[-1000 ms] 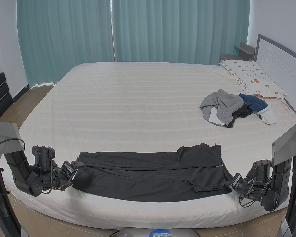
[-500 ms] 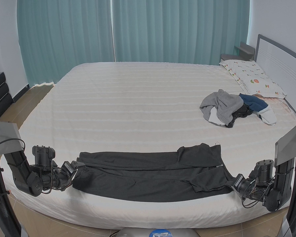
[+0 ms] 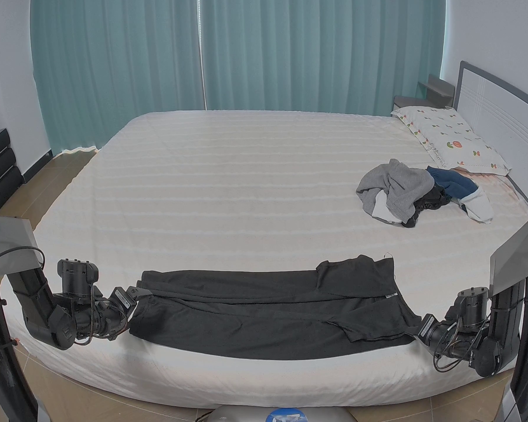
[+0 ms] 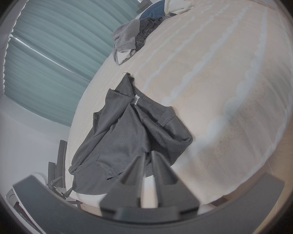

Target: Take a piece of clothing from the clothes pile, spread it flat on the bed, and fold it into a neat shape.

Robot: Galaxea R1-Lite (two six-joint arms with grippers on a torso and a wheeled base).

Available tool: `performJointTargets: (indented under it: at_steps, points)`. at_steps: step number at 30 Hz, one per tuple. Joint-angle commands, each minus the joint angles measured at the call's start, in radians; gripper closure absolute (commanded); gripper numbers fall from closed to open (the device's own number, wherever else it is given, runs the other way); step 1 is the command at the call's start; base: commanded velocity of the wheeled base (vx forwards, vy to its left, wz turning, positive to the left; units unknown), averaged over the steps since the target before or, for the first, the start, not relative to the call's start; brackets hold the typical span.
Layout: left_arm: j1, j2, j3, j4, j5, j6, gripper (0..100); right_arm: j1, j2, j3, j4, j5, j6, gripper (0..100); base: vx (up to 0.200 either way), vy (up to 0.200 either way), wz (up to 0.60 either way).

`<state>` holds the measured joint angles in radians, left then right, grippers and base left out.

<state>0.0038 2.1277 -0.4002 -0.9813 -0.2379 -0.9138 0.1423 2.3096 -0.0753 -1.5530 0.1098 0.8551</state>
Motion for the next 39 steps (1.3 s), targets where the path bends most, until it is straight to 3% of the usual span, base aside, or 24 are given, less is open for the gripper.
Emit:
performJointTargets:
  at_steps: [1,8,18,32,39]
  points:
    - [0.001,0.0,0.001,0.0,-0.001,0.0,0,-0.003,0.019,-0.001,-0.015,0.001,-0.004,0,0.0,0.0,0.0]
    - [0.005,-0.009,0.031,-0.002,-0.037,0.007,0,-0.036,-0.004,-0.004,-0.015,0.014,0.004,0,0.0,0.0,0.0]
    - [0.047,0.002,0.054,-0.108,-0.014,0.013,0,-0.079,-0.007,-0.018,-0.015,0.036,0.005,0,0.0,0.0,0.0]
    - [0.024,0.075,0.014,-0.215,-0.028,0.055,0,-0.167,0.005,-0.046,-0.013,0.176,0.01,0,0.0,0.0,0.0]
    - [0.019,0.107,0.014,-0.226,-0.051,0.119,0,-0.17,0.022,-0.047,-0.015,0.185,0.01,0,0.0,0.0,0.0]
